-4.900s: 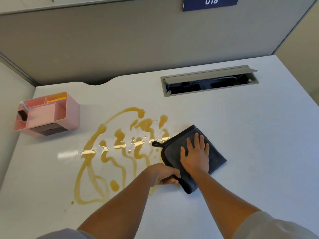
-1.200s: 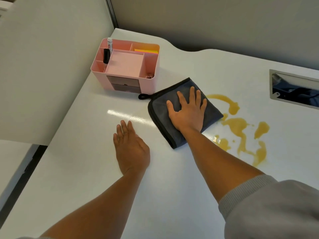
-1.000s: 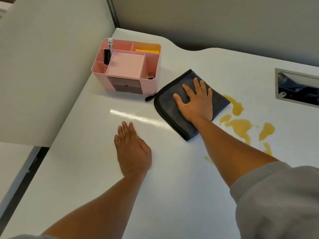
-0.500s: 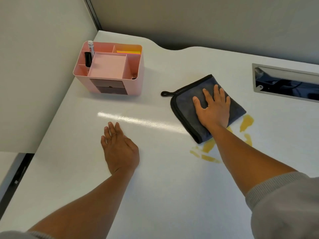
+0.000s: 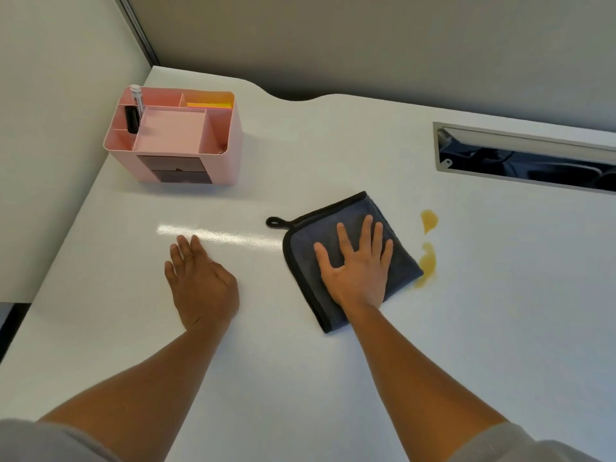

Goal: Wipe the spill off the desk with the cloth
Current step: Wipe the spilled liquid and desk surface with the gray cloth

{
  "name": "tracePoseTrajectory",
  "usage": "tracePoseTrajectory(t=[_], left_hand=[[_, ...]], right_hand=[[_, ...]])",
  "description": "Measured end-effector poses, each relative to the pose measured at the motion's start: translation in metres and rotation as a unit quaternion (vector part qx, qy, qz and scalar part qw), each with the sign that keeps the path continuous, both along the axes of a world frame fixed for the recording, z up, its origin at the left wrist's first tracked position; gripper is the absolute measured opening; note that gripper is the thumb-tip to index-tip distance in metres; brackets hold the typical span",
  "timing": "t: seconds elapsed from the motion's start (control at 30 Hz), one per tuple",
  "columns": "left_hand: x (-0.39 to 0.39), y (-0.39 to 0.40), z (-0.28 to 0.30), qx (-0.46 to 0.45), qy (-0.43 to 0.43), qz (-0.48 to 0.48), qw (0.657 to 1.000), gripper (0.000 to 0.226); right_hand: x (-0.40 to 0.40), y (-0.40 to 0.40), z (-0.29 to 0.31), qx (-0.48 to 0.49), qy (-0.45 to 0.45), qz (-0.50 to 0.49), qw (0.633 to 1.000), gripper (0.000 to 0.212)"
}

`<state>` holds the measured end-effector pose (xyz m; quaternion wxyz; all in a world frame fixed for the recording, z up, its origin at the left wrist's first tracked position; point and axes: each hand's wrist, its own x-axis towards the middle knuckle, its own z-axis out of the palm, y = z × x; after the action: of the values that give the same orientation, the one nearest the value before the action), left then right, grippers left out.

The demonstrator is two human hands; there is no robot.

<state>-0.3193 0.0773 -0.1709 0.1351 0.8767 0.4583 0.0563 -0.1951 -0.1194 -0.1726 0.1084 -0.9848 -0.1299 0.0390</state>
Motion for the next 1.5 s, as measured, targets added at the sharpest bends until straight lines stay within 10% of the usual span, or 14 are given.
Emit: tracePoseTrajectory(t=[0.37,0.67,1.5], left_hand=[[0.005,0.001,0.002,0.006,0.029,-0.011,1.0,0.057],[0.095,-0.034,0.004,-0.02,-0.066,-0.211,0.975,0.049],[0.115,-0.035,-0.007,-0.018,-0.078,-0.186,0.979,0.05]], right_hand=[[0.011,-0.024,0.002,0.013,-0.001,-0.022,1.0,0.071],[0.011,-0.025,-0.001,0.019,-0.014,-0.029,0.999,0.069],[0.159,-0.071,-0.003,-0.014,-0.022,-0.033,0.999,0.071]])
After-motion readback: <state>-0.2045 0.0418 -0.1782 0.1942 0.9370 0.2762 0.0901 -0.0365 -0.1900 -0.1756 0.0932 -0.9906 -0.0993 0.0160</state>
